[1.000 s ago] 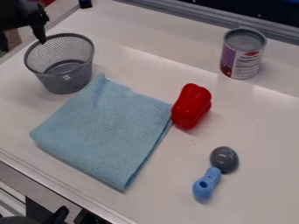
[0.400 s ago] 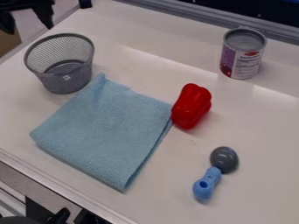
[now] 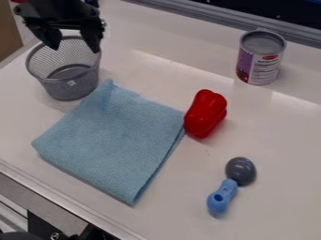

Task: Move the grey basket beside left side of the blue cloth

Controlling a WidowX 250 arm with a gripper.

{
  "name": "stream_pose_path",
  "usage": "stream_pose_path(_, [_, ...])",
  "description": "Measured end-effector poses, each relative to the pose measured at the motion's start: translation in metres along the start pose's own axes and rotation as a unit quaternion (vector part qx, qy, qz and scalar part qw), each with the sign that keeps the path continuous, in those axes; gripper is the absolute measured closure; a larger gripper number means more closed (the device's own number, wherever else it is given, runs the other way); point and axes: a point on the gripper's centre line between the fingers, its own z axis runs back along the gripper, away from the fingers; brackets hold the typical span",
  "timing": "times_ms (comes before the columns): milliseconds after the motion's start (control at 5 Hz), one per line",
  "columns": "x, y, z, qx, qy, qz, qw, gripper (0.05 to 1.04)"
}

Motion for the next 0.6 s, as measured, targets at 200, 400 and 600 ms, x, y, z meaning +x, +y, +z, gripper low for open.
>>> stream_pose_path(200, [0.001,-0.03,-0.002,-0.026,-0.005,-0.003,0.9996,0.084])
stream_pose_path(400, [0.005,-0.058,-0.01,-0.05,-0.035,0.018,0.998,0.084])
stream_pose_path(600, [0.003,-0.082,-0.023,-0.046,-0.027,0.023,0.9983,0.084])
